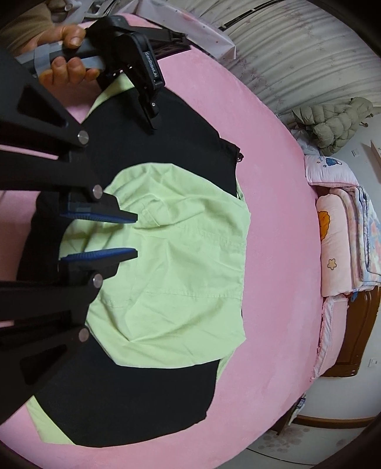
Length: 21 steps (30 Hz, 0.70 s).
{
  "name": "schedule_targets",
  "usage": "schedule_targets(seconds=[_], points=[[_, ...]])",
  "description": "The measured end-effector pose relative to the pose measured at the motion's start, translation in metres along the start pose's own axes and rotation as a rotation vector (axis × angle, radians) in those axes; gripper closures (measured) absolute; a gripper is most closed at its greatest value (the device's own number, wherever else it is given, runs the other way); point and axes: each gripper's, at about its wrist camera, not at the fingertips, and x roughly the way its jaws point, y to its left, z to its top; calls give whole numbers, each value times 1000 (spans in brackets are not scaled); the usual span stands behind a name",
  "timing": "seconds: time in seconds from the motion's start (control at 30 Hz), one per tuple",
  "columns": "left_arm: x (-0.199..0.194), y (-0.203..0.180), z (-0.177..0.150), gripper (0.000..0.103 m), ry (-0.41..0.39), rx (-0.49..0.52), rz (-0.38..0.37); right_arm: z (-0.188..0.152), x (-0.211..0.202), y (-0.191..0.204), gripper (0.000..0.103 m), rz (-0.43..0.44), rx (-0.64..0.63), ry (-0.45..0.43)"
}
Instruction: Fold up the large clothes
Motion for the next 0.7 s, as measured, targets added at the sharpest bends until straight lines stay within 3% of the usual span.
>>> schedule_targets(seconds=[0.13,0.33,0.47,0.7], points=[[-6,-20,-2,91,-27,99,54,-3,10,0,90,-41,-1,-9],[-25,-89,-19,95,-108,411,98,-24,37,-1,95,-62,21,50],[-27,-136,-34,96,-116,563,49,-35,40,-3,96,-69,21,38],[-31,-202,-79,96,-87,781,-78,-54,37,-39,102,38,236,0]])
